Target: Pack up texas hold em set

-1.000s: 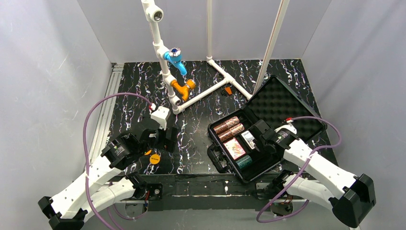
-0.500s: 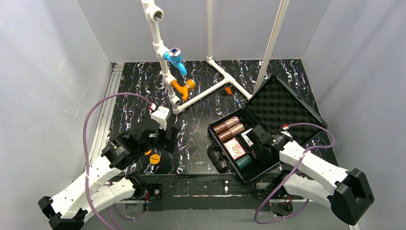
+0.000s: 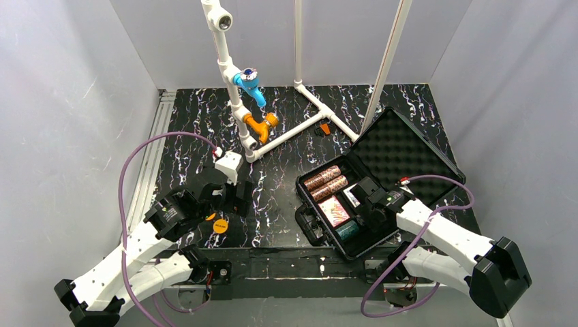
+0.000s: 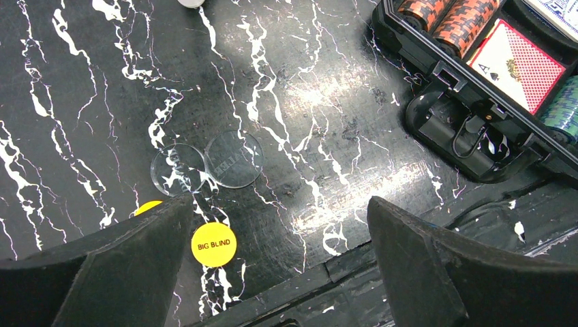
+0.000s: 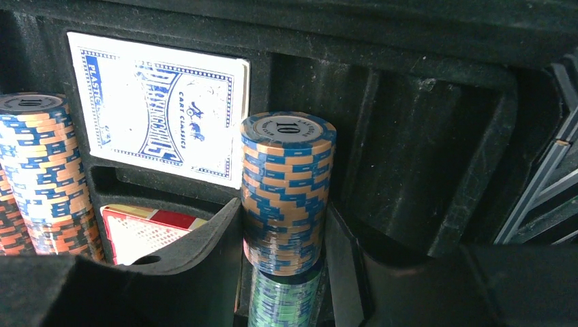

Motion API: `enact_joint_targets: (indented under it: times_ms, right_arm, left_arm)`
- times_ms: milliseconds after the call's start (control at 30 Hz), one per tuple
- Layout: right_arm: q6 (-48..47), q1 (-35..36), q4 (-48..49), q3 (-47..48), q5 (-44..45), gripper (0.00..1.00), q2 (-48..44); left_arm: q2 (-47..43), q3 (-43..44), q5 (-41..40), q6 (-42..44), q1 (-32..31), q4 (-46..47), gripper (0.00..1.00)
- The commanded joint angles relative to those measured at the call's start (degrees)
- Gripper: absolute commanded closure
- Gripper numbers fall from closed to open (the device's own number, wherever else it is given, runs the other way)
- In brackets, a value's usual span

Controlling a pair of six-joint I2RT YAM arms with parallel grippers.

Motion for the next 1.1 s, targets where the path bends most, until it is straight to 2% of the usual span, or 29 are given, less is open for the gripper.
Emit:
enact_joint_targets:
  times_ms: [0, 1067]
  right_arm:
    - [0.92, -0.03, 2.51, 0.34, -0.92, 0.99, -0.7]
    - [-2.61, 0.05, 6.45, -1.85, -6.89, 0.99, -5.25]
  left_arm:
    - [-0.14, 0.77, -0.02, 0.57, -0.23, -1.1, 0.01]
    - [-0.85, 0.76, 0.15, 0.48, -0.2, -1.19, 0.01]
